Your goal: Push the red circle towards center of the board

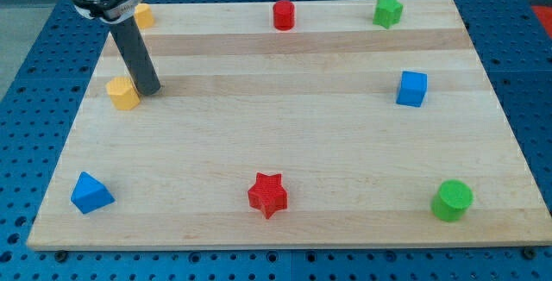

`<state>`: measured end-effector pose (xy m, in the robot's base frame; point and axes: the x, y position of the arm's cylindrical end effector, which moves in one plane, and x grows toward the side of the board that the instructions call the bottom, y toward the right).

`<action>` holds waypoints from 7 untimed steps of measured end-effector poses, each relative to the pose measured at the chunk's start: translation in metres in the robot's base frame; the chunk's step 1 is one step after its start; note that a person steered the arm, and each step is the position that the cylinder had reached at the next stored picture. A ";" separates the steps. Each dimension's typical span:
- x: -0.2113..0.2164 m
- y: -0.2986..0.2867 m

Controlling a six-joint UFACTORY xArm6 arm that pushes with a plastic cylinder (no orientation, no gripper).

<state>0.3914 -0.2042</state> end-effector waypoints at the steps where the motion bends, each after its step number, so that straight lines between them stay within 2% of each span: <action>1: -0.011 0.042; 4: -0.103 0.229; 6: -0.175 0.240; 7: -0.181 0.219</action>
<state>0.2102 0.0145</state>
